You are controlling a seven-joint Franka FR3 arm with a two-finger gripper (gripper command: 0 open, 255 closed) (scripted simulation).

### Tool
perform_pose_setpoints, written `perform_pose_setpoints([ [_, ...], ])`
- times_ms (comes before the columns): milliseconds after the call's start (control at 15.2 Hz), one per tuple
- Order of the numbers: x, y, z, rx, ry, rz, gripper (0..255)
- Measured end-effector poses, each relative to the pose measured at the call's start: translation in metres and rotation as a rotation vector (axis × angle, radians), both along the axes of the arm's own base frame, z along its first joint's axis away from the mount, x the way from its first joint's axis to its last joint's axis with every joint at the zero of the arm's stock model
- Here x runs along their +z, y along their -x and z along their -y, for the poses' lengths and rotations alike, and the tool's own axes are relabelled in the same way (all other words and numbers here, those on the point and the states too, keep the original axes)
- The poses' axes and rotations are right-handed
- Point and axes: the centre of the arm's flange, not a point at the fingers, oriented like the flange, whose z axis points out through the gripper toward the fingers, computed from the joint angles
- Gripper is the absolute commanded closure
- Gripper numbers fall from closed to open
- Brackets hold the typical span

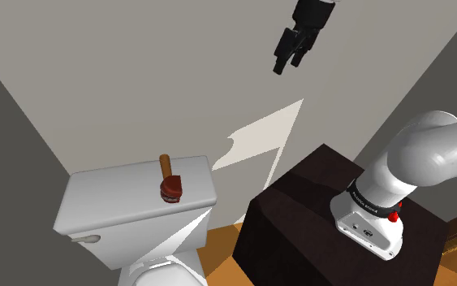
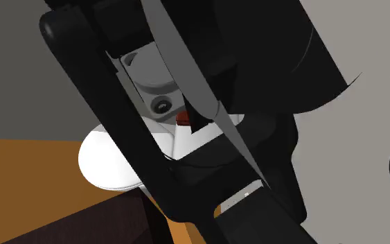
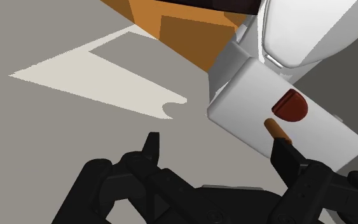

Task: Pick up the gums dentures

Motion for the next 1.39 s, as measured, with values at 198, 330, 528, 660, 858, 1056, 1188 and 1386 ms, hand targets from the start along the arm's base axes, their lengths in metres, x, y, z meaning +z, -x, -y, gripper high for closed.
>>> perform_pose_setpoints([
  [198, -0.027, -0.01, -0.025, 0.003, 0.006, -0.007, 0],
  [330, -0.046, -0.018, -0.042, 0.004, 0.01, -0.012, 0],
  [528, -0.073, -0.027, -0.068, 0.007, 0.016, -0.019, 0],
  [660, -0.094, -0.033, -0.083, 0.008, 0.02, -0.023, 0],
  [858, -0.123, -0.043, -0.109, 0.011, 0.026, -0.03, 0],
  [1056, -0.154, -0.052, -0.134, 0.014, 0.032, -0.037, 0],
  [1188, -0.174, -0.057, -0.153, 0.016, 0.036, -0.041, 0],
  [1386, -0.205, -0.067, -0.179, 0.018, 0.04, -0.049, 0],
])
